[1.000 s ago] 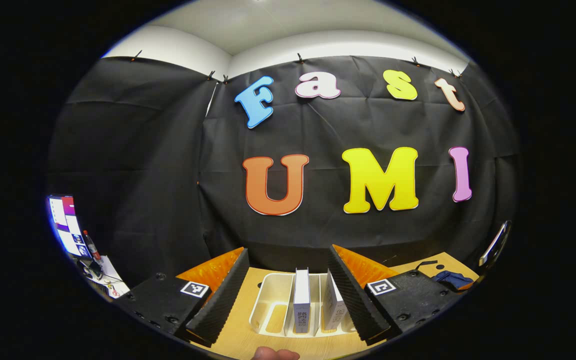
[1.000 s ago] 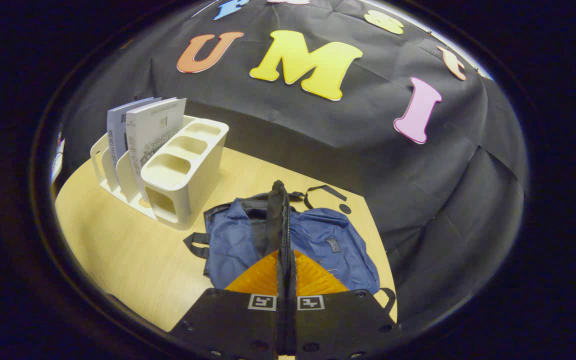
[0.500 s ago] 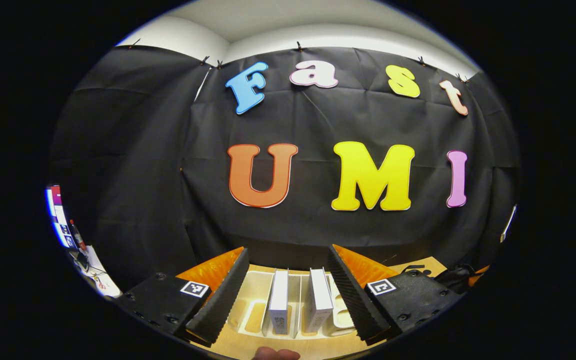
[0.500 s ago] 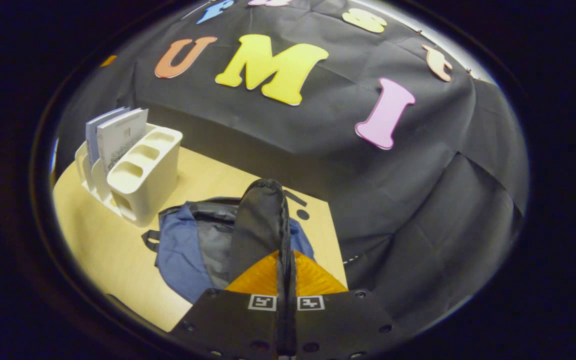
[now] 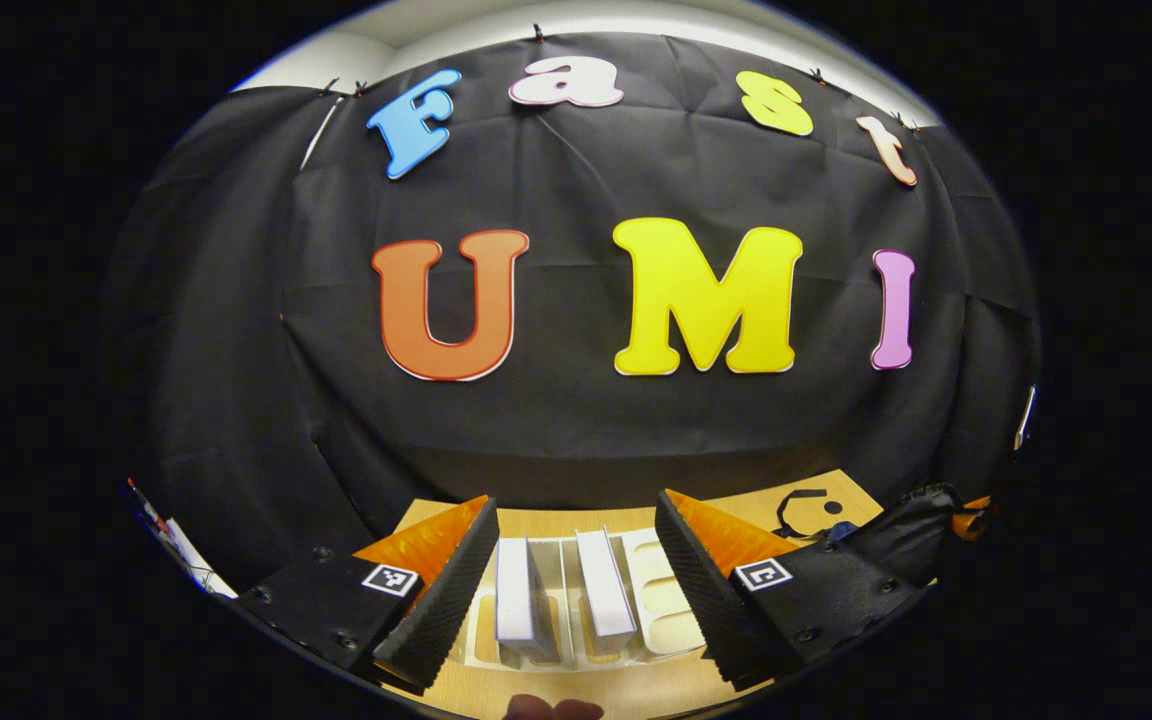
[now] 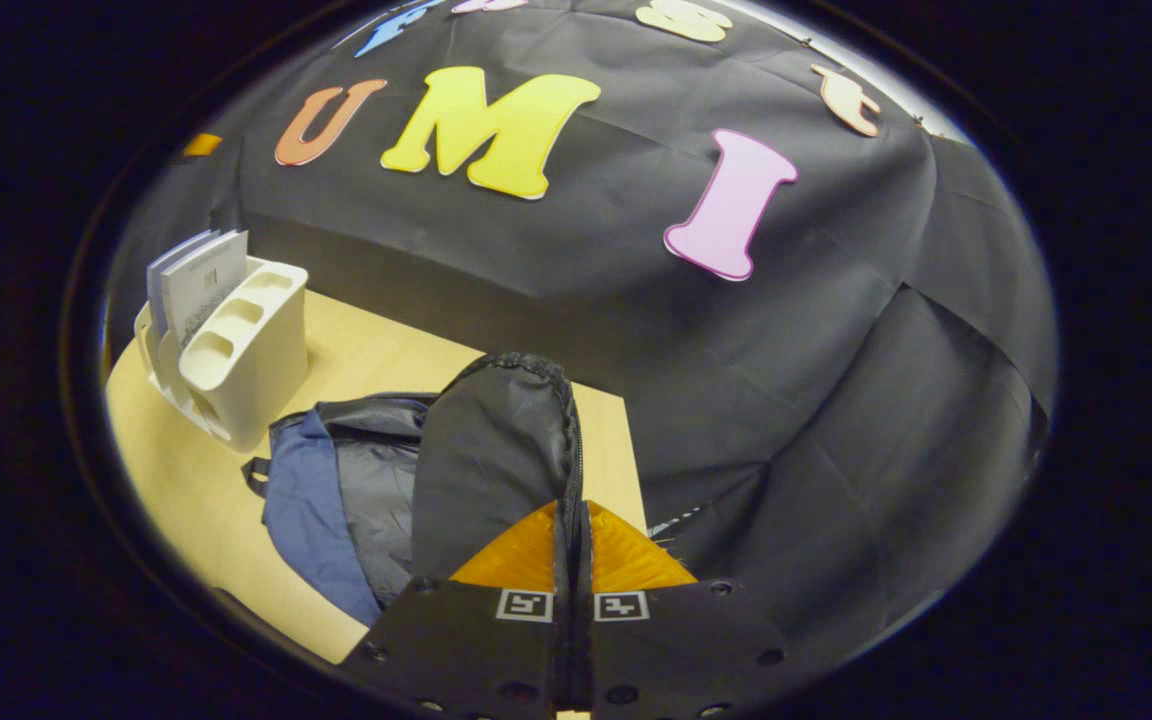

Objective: Open the schoolbag, grab two books from the bookshelf and put them into the schoolbag.

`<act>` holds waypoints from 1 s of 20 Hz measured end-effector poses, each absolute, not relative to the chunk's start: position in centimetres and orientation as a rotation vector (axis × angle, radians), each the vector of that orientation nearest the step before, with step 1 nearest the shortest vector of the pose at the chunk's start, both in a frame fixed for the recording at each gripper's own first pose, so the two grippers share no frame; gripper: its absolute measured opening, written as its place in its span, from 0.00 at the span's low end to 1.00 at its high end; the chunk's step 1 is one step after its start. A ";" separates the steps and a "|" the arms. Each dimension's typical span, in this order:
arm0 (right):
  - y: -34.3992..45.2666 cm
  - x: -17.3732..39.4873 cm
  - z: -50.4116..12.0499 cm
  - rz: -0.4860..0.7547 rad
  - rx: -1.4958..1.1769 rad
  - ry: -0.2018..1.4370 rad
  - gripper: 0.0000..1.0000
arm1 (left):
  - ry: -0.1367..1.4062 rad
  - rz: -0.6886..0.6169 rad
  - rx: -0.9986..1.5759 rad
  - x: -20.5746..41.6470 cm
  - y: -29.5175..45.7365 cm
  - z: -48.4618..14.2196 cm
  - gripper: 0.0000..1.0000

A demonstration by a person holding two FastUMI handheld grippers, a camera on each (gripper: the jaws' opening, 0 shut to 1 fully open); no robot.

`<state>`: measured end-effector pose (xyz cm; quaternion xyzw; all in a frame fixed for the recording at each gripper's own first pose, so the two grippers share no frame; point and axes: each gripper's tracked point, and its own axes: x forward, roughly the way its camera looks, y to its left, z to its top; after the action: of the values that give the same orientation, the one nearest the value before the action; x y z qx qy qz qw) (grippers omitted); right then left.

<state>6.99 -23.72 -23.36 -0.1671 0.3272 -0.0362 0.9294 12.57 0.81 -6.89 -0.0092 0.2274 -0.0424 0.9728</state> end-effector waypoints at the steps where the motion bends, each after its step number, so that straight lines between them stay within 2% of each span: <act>1: -24.2 7.1 -23.4 -0.074 -0.336 0.675 0.00 | 0.502 -0.106 -0.025 13.0 0.2 -7.5 0.99; 8: -26.6 7.4 -23.9 -0.088 -0.288 0.692 0.00 | 0.889 -0.234 -0.062 14.2 -3.3 -13.0 0.99; 11: -27.1 7.6 -23.9 -0.091 -0.287 0.689 0.00 | 1.058 -0.250 -0.040 14.2 -3.3 -16.2 0.99; 15: -27.3 7.4 -23.8 -0.096 -0.268 0.682 0.00 | 1.280 -0.222 -0.043 13.4 -2.4 -19.9 0.99; 20: -27.6 7.1 -23.9 -0.105 -0.246 0.679 0.00 | 1.445 -0.157 -0.076 12.9 -1.8 -23.5 1.00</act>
<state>7.13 -27.60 -23.91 -0.1201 0.3322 -0.0514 0.9341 12.90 -1.77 -23.48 -0.0348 0.6604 -0.0718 0.7466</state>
